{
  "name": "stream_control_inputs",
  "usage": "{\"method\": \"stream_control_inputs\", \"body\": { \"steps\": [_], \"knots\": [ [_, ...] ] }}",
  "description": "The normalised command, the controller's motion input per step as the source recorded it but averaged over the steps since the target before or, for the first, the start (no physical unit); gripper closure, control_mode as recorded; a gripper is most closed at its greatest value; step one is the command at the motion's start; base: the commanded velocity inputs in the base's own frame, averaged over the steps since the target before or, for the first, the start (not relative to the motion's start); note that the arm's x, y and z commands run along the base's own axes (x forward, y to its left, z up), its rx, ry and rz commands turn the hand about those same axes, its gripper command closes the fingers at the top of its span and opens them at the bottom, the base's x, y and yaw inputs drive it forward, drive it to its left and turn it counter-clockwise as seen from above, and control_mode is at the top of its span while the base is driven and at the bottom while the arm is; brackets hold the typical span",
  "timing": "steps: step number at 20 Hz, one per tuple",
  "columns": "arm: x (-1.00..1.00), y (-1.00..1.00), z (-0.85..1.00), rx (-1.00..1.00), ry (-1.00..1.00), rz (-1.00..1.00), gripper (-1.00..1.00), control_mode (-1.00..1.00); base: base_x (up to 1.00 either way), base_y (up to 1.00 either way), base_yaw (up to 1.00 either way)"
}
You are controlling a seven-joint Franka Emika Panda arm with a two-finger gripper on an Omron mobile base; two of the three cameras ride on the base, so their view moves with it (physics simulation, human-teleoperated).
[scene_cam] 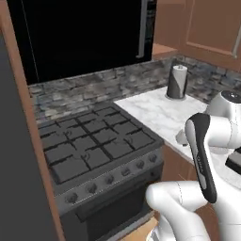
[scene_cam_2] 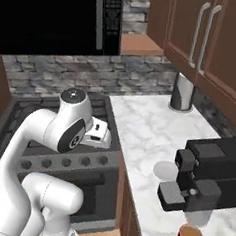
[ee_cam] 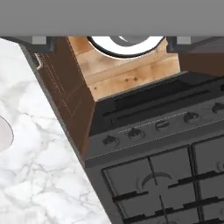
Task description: Take a sugar cube from the saucer and place it inside the coffee. Then, grab milk from the fridge and place it next to the coffee on the counter to sweeten the coffee.
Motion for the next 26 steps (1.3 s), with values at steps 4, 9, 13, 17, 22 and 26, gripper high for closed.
{"method": "stream_control_inputs", "body": {
  "steps": [4, 9, 13, 17, 22, 26],
  "knots": [
    [0.0, 0.0, 0.0, 0.0, 0.0, 0.0, -1.0, 1.0, -0.08, 0.08, 1.0],
    [0.0, 0.0, 0.0, 0.0, 0.0, 0.0, -1.0, 1.0, -0.1, 0.24, 0.96],
    [0.0, 0.0, 0.0, 0.0, 0.0, 0.0, -1.0, 1.0, -0.44, 0.12, 0.79],
    [0.0, 0.0, 0.0, 0.0, 0.0, 0.0, -1.0, 1.0, -0.74, -0.39, 0.51],
    [0.0, 0.0, 0.0, 0.0, 0.0, 0.0, -1.0, 1.0, -0.86, -0.52, 0.37],
    [0.0, 0.0, 0.0, 0.0, 0.0, 0.0, -1.0, 1.0, -0.96, -0.29, 0.34]
  ]
}}
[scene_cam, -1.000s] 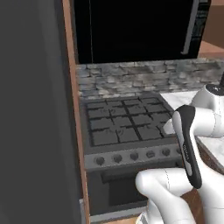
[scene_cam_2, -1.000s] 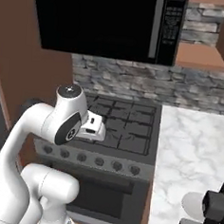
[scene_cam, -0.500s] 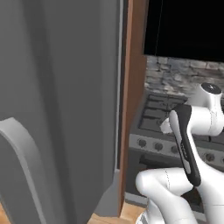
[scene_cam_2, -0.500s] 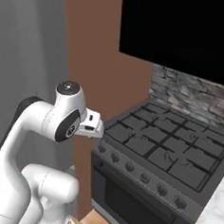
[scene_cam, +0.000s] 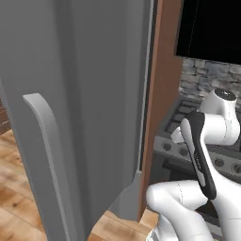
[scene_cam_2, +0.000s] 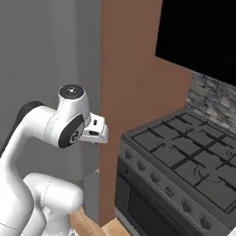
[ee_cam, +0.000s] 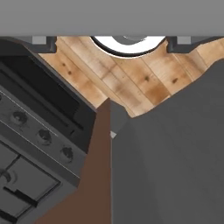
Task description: Take a sugar cube from the saucer and place it inside the coffee. Then, grab milk from the fridge and place it next to the coffee on the counter to sweeten the coffee.
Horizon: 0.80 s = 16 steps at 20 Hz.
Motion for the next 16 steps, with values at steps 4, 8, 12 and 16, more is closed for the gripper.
{"method": "stream_control_inputs", "body": {
  "steps": [4, 8, 12, 16],
  "knots": [
    [0.0, 0.0, 0.0, 0.0, 0.0, 0.0, -1.0, 1.0, -1.0, -0.66, 0.2],
    [0.0, 0.0, 0.0, 0.0, 0.0, 0.0, -1.0, 1.0, -1.0, -0.72, 0.19],
    [0.0, 0.0, 0.0, 0.0, 0.0, 0.0, -1.0, 1.0, -1.0, -0.49, 0.39],
    [0.0, 0.0, 0.0, 0.0, 0.0, 0.0, -1.0, 1.0, -1.0, -0.24, 0.64]
  ]
}}
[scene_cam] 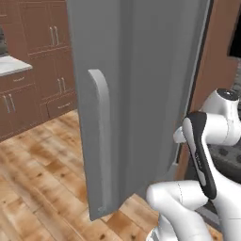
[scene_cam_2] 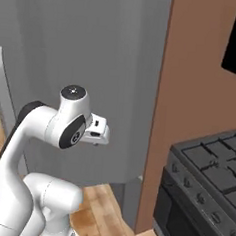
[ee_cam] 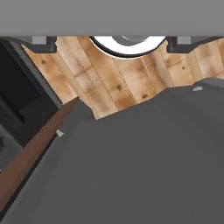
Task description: Take a sugar cube from the saucer and place it inside the coffee. Then, grab milk from the fridge and place it next to the coffee on the counter to sweeten the coffee.
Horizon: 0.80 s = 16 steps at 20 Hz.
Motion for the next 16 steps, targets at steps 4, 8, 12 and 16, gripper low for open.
{"method": "stream_control_inputs", "body": {
  "steps": [4, 8, 12, 16],
  "knots": [
    [0.0, 0.0, 0.0, 0.0, 0.0, 0.0, -1.0, 1.0, -1.0, -0.23, 0.66],
    [0.0, 0.0, 0.0, 0.0, 0.0, 0.0, -1.0, 1.0, -1.0, -0.19, 0.61],
    [0.0, 0.0, 0.0, 0.0, 0.0, 0.0, -1.0, 1.0, -1.0, 0.22, 0.47],
    [0.0, 0.0, 0.0, 0.0, 0.0, 0.0, -1.0, 1.0, -0.45, 0.96, 0.32]
  ]
}}
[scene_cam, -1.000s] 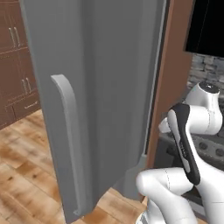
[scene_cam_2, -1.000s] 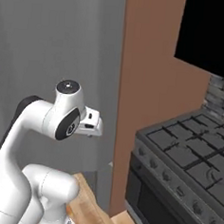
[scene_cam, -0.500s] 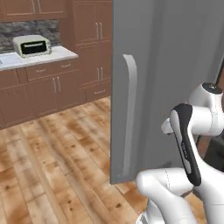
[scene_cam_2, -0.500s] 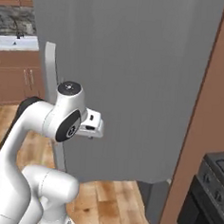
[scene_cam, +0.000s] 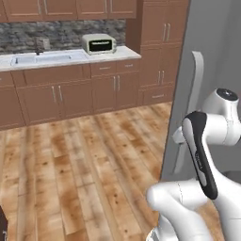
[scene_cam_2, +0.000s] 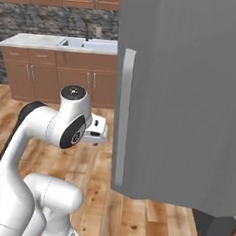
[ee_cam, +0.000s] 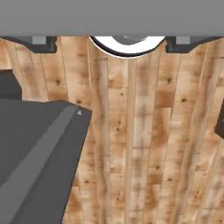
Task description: Take a sugar cube from the saucer and place it inside the coffee. Then, grab milk from the fridge and place it next to the coffee on the counter to sweeten the coffee.
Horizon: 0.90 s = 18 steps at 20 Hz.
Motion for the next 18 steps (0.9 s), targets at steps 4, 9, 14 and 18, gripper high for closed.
{"method": "stream_control_inputs", "body": {
  "steps": [4, 9, 14, 18],
  "knots": [
    [0.0, 0.0, 0.0, 0.0, 0.0, 0.0, -1.0, 1.0, 0.29, 0.86, 0.14],
    [0.0, 0.0, 0.0, 0.0, 0.0, 0.0, -1.0, 1.0, 0.47, 0.74, 0.07],
    [0.0, 0.0, 0.0, 0.0, 0.0, 0.0, -1.0, 1.0, 0.93, 0.1, -0.14],
    [0.0, 0.0, 0.0, 0.0, 0.0, 0.0, -1.0, 1.0, 1.0, 0.02, -0.17]
  ]
}}
